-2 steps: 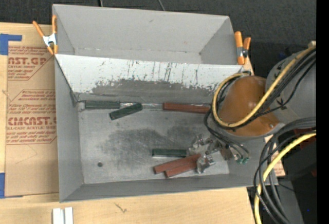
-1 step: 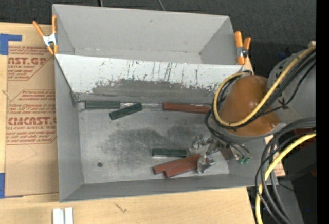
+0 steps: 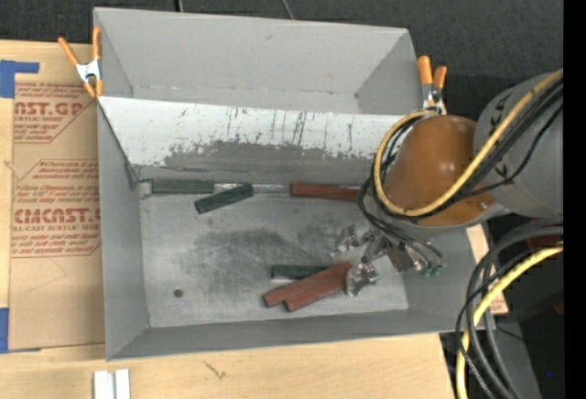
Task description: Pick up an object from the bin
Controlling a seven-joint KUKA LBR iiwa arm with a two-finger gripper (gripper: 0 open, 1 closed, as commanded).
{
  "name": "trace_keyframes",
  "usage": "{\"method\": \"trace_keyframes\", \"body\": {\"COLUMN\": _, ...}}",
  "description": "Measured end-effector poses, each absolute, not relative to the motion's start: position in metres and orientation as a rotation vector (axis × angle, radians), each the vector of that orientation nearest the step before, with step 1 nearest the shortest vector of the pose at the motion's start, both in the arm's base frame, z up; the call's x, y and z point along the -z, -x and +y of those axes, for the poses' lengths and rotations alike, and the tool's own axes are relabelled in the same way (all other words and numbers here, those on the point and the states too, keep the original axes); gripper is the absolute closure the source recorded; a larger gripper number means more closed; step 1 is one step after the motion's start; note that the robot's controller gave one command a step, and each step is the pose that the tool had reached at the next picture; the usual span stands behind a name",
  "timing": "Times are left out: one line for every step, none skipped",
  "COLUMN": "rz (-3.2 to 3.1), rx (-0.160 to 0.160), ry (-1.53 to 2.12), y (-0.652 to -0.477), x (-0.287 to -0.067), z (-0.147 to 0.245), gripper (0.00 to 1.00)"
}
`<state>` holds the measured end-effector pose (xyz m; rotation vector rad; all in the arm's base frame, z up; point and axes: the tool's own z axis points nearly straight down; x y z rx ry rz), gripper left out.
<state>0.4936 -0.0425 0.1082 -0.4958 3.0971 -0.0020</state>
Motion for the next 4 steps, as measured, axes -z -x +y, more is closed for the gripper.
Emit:
{"method": "trace_keyframes", "body": {"rz": 3.103, "rx": 0.000, "ry": 0.486, "y": -0.501, "x": -0.198, "z": -0.058, "gripper": 1.00}}
{"method": "trace_keyframes", "body": {"rz": 3.103, "rx": 0.000, "ry": 0.486, "y": -0.501, "x": -0.198, "z": -0.058, "gripper": 1.00}}
{"method": "trace_keyframes", "body": {"rz": 3.116, "rx": -0.001, "ry": 0.374, "y": -0.491, "x": -0.186, "z": -0.063, "gripper": 1.00}}
{"method": "trace_keyframes", "body": {"rz": 3.090, "rx": -0.001, "ry": 0.579, "y": -0.507, "x": -0.231, "z": -0.071, "gripper": 1.00}}
